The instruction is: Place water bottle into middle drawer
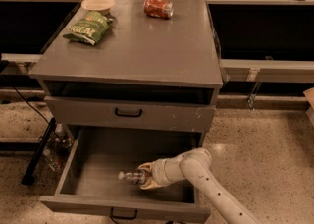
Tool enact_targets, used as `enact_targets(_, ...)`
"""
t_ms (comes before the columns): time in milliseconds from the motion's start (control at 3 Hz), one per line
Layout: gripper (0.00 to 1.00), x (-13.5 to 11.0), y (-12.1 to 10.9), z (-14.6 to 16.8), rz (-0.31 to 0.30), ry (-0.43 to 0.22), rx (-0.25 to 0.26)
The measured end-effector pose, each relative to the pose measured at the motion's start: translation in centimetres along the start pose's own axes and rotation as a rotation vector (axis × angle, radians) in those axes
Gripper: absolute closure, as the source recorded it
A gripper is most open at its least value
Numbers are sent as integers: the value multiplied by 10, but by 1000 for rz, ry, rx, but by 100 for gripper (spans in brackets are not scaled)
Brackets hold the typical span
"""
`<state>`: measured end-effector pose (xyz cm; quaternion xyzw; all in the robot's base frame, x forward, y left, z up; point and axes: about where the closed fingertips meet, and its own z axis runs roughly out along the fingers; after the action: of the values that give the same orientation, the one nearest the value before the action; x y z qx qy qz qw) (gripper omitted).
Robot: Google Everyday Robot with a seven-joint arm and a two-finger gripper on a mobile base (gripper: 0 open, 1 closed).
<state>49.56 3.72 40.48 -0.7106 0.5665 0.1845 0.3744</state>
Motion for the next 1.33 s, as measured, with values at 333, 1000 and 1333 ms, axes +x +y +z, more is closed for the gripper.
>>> enact_targets(333, 100, 11, 8, 18, 9, 64, -42)
enact_targets(1000, 100, 17, 13, 26, 16, 104, -70)
enact_targets(1333, 81, 17, 13, 26, 16, 104, -70)
